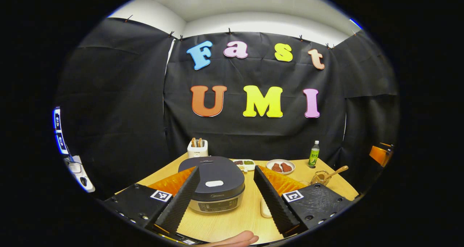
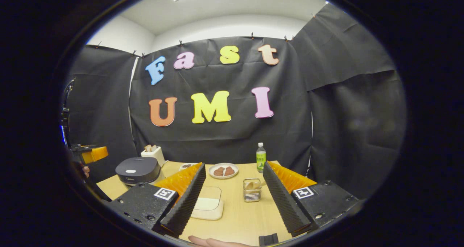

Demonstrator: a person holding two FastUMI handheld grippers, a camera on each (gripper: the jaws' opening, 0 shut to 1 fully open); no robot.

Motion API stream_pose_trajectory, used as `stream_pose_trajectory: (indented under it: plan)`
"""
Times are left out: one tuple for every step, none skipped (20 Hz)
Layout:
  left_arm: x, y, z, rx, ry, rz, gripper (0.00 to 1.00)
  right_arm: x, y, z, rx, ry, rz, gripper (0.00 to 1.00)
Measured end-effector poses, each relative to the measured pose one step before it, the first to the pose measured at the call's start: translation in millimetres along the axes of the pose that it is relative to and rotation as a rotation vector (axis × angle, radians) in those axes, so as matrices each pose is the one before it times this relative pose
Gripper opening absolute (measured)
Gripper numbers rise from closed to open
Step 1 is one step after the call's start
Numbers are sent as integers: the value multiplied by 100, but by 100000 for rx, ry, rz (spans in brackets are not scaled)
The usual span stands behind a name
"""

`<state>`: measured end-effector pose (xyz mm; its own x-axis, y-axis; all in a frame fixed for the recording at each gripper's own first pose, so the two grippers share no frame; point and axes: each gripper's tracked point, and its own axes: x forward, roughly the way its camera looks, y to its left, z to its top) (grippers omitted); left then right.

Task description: Close the left gripper, press the button to open the rice cooker; take a wooden spoon from the chopstick holder with the right hand, scoop a spoonful of rice and pour it into the rice cooker, then put the wooden spoon back into the chopstick holder.

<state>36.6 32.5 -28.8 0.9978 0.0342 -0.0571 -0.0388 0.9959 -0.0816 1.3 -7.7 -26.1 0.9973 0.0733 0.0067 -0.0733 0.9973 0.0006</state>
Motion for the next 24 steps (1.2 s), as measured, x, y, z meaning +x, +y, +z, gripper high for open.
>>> stream_pose_trajectory:
  plan:
    - [619, 126, -472, -200, 1382, -778, 100, 22, -385, 290, -1641, -1952, -1783, 100]
    - [558, -46, -463, 100, 1706, -765, 93, -17, -593, 373, -2232, -2586, -2368, 100]
    - [707, 449, -294, 496, 1543, -146, 86, -277, -420, 189, -1957, -2849, -2040, 100]
    - [627, 330, -308, 765, 1433, 308, 79, -189, -110, 59, -1603, -2659, -1416, 100]
    - [762, 313, -291, 1125, 1528, -121, 75, -221, -79, -143, -966, -1523, -961, 100]
    - [823, 34, -493, 1125, 2014, -100, 54, -186, -170, -315, -716, -1196, -948, 99]
    - [917, 199, -627, 206, 2536, 600, 56, -151, -14, -115, -848, -1028, -151, 99]
    - [780, 37, -528, -66, 2432, 326, 45, -137, 34, -322, -637, -252, 163, 98]
    - [896, 142, -421, 193, 1820, 773, 42, -97, -60, -367, -369, 407, 128, 100]
    - [1051, -94, -386, 111, 2777, -1493, 42, -45, -151, -359, -191, 337, 93, 99]
    - [1101, 58, -759, -1947, 2894, 652, 21, -62, -25, -225, -98, 331, 293, 100]
    - [896, 362, -390, -2050, 3079, 1010, 0, 14, -134, -232, 142, 301, 392, 99]
    - [868, 103, -515, -798, 3410, 917, 5, -12, -123, -247, 125, 435, 366, 100]
    - [836, 139, -475, 343, 3150, 1018, 4, 40, -226, -343, 220, 387, 74, 100]
    - [450, 600, -172, 458, 3044, 2063, 4, 45, -197, -166, 423, 297, 51, 100]
    - [519, 44, -585, 8, 3402, 280, 0, -23, -172, -228, 441, 5, 235, 99]
    - [852, 102, -544, 373, 1682, 1295, 0, -47, -123, -241, -218, 201, 211, 100]
    - [276, 35, 139, 1060, -165, 864, 0, -137, -216, -357, -227, 14, 130, 100]
    - [23, -148, 59, 441, 529, 46, 0, 36, -111, -197, -20, -171, 202, 99]
    - [170, -78, -91, -21, 558, 422, 0, 115, -75, -390, -46, 113, 296, 100]
    - [393, -139, 34, 130, 337, 164, 0, 106, -119, -637, -342, 1268, 43, 100]
    - [307, -195, 57, 172, 404, 309, 0, 141, -139, -737, 28, 1763, -190, 100]
    - [326, -86, -135, -13, 868, 87, 0, 78, -138, -544, 759, 1820, -46, 100]
    - [332, -112, 42, 448, 208, -20, 0, 158, 31, -353, 1179, 1616, 510, 99]
